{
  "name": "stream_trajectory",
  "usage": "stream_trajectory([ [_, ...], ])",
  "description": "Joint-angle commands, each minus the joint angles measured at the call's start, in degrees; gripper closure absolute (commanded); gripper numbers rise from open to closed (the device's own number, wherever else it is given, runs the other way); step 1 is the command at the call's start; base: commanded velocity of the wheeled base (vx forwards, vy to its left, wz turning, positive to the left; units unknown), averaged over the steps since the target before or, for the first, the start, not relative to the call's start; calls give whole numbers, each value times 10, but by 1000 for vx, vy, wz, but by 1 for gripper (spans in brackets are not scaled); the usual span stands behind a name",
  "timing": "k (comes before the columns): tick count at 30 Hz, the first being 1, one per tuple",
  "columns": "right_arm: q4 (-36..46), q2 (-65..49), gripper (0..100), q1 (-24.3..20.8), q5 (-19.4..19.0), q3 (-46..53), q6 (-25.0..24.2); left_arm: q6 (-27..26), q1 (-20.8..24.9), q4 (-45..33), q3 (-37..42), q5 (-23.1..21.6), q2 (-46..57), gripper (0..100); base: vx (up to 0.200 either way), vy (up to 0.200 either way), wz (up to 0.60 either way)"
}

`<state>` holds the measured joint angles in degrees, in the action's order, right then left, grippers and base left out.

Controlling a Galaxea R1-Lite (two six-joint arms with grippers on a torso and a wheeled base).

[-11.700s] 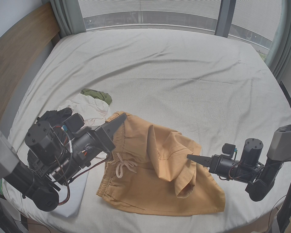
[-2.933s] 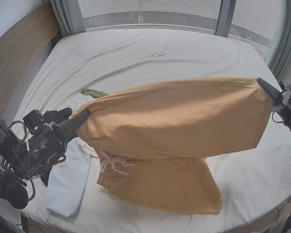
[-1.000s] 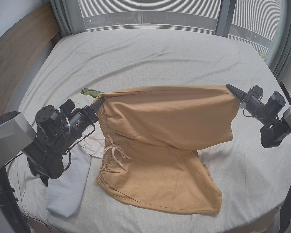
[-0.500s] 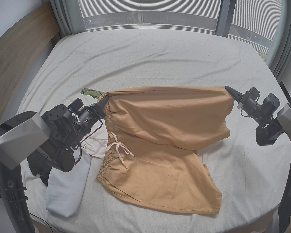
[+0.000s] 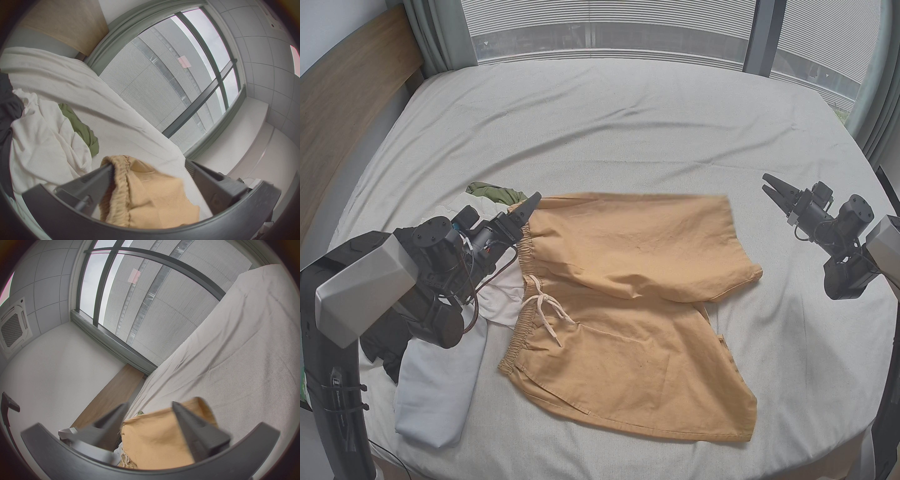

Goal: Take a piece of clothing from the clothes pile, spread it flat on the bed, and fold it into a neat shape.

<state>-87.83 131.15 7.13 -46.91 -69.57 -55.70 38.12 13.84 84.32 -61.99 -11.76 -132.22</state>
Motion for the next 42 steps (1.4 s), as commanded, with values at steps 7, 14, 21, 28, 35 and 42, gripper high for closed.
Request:
stream_trajectory([
  [7,-4,-90,0,10,2,160,57,2,2,-66,0,39,9,0,0,0,0],
  [14,-4,-149,0,-2,-6,319,142,-15,1,-75,146,32,108,0,0,0,0],
  [21,-3,-145,0,-18,-6,415,218,-43,-2,-53,314,-71,216,0,0,0,0],
  [28,-2,-106,0,-41,-6,443,277,-42,-1,38,434,-150,244,0,0,0,0],
  [35,-2,-48,0,-49,-6,458,314,-45,0,46,442,-150,226,0,0,0,0],
  [42,-3,-5,0,-61,0,458,321,-45,1,46,442,-150,221,0,0,0,0],
])
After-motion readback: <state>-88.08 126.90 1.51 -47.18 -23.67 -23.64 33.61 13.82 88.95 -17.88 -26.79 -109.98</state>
